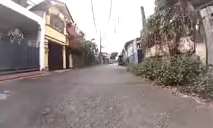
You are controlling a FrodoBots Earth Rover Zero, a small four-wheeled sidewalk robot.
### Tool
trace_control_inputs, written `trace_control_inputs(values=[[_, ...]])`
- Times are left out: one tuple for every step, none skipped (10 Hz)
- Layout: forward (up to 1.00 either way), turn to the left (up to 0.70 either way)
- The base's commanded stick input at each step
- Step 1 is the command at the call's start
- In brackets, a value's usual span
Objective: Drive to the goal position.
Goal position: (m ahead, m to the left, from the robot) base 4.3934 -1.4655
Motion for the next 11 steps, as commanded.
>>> trace_control_inputs(values=[[1.0,0.0],[1.0,0.0],[1.0,0.0],[1.0,0.0],[1.0,0.0],[1.0,0.0],[1.0,0.0],[1.0,0.0],[1.0,0.0],[1.0,0.0],[1.0,0.0]])
